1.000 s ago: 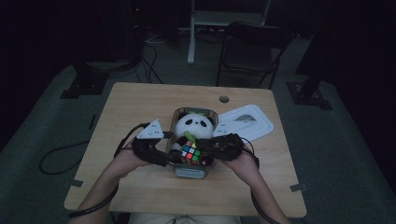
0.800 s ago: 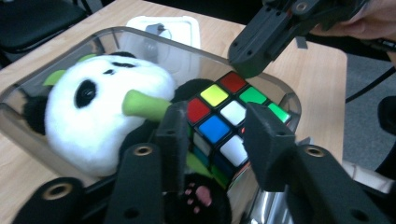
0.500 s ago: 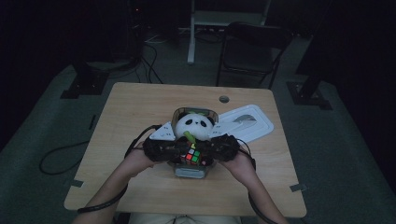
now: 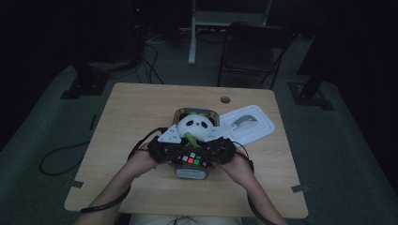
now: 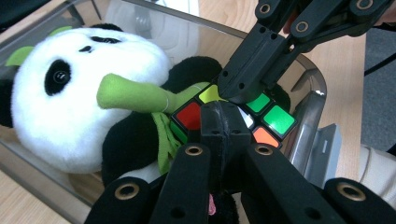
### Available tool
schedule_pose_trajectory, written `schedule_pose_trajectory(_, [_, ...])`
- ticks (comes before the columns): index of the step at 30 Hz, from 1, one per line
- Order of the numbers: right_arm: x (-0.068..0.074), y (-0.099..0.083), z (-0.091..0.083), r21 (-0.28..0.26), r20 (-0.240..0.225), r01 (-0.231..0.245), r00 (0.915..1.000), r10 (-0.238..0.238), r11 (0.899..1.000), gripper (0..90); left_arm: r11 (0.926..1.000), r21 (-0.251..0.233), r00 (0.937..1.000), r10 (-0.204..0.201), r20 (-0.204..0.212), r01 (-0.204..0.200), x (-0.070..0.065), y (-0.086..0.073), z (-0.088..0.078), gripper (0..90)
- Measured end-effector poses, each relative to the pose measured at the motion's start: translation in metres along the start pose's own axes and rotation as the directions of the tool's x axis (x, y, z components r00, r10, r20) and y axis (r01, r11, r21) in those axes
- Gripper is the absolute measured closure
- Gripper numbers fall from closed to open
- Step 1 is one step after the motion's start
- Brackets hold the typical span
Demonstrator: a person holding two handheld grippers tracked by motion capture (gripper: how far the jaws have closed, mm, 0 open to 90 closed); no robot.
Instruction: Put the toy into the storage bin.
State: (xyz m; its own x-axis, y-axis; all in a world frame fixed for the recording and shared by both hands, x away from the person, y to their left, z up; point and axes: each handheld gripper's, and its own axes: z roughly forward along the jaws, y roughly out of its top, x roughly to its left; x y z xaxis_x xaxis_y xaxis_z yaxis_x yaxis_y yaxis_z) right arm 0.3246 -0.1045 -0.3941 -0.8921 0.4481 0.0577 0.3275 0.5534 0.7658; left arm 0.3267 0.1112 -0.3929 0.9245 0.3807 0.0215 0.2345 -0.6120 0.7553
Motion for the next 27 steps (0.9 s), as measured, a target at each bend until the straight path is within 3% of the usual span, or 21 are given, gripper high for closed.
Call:
schedule_pose_trajectory(10, [-0.006,-0.003,0.009,0.046,0.001,-0.021,0.9998,0.021,0.999,90.0,0.9989,0.043,0.9987,-0.023,0.047,0.021,0.011,-0.003,0.012,90.0])
schedule_pose_trajectory(12, [-0.007,0.0,0.011,0.08,0.0,-0.046,0.9989,0.046,0.996,90.0,0.9982,0.057,0.9989,-0.023,0.041,0.021,0.011,-0.002,0.013,90.0])
schedule_pose_trajectory(19, [-0.007,0.002,0.015,0.116,0.029,-0.06,0.998,0.057,0.991,90.0,0.9913,0.13,0.9997,0.016,0.017,-0.018,0.009,0.007,0.018,90.0])
schedule_pose_trajectory(25, [-0.008,0.001,0.014,0.091,0.033,-0.068,0.9973,0.066,0.994,90.0,0.9931,0.116,0.9997,0.022,-0.007,-0.021,0.007,0.007,0.015,90.0])
schedule_pose_trajectory(27, [-0.01,0.0,0.012,0.07,0.006,-0.096,0.9954,0.096,0.993,90.0,0.9934,0.112,0.9995,0.027,-0.016,-0.025,0.005,0.007,0.012,90.0])
